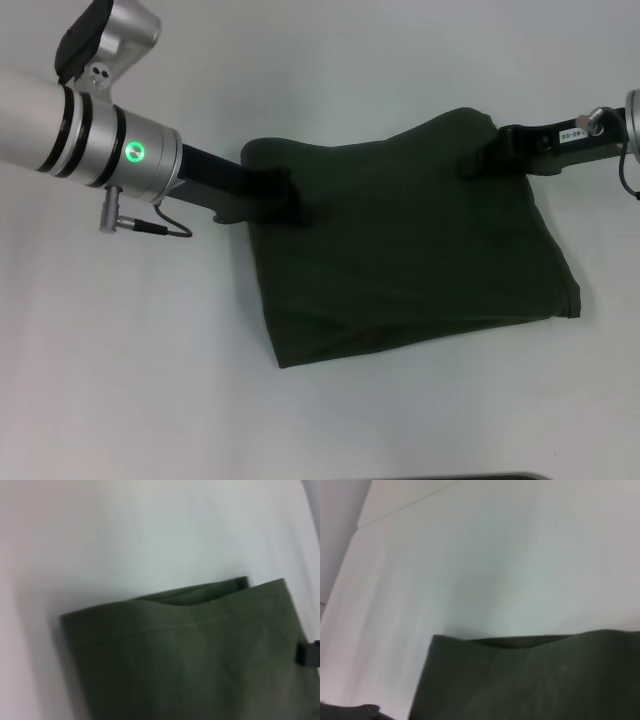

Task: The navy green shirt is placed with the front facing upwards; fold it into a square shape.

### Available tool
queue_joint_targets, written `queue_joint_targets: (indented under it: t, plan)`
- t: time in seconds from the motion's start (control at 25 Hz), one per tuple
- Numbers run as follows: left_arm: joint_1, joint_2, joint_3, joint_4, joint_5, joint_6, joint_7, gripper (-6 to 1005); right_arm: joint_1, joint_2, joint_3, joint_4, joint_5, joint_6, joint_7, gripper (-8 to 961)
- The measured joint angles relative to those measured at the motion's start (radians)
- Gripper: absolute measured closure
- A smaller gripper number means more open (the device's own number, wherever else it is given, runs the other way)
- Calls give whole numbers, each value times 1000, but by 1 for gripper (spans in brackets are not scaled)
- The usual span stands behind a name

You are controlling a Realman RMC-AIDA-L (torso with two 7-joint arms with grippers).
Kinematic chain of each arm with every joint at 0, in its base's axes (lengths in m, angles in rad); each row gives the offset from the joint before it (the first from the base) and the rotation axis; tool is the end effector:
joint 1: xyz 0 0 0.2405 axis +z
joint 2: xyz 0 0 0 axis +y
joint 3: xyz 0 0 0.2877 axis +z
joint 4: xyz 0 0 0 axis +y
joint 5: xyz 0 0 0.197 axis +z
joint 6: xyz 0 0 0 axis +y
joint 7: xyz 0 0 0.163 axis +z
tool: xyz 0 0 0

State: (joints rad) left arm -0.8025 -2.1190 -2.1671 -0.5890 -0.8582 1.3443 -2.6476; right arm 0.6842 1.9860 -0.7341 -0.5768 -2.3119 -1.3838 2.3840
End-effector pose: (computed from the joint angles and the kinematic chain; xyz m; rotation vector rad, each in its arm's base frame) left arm -0.2185 0.3749 -0.1048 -2.4050 -1.9685 -0.1193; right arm 0.2944 0.3821 -0.0260 -2.3024 1.8219 0.2957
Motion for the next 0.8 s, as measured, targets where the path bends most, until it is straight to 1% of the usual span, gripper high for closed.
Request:
queue_joint_targets:
  t: [0.2,0.48,0.6,0.68,0.76,0.8]
  plan:
    - [-2,4,1,11,46,-35,-5,995,-1,-3,-9,21,-23,51,3,954]
    - [1,10,-11,-4,60,-29,-8,995,7,-6,-6,8,-24,32,5,953]
    - [13,19,-49,-61,51,46,-9,995,2,-21,14,-32,-8,-48,6,953]
    - [24,20,-111,-131,45,131,-6,995,-1,-34,40,-71,11,-122,6,953]
    - [28,20,-159,-176,30,182,-3,993,-3,-45,67,-92,28,-171,6,953]
    - [28,19,-170,-184,24,192,-2,992,-2,-50,78,-96,33,-183,6,953]
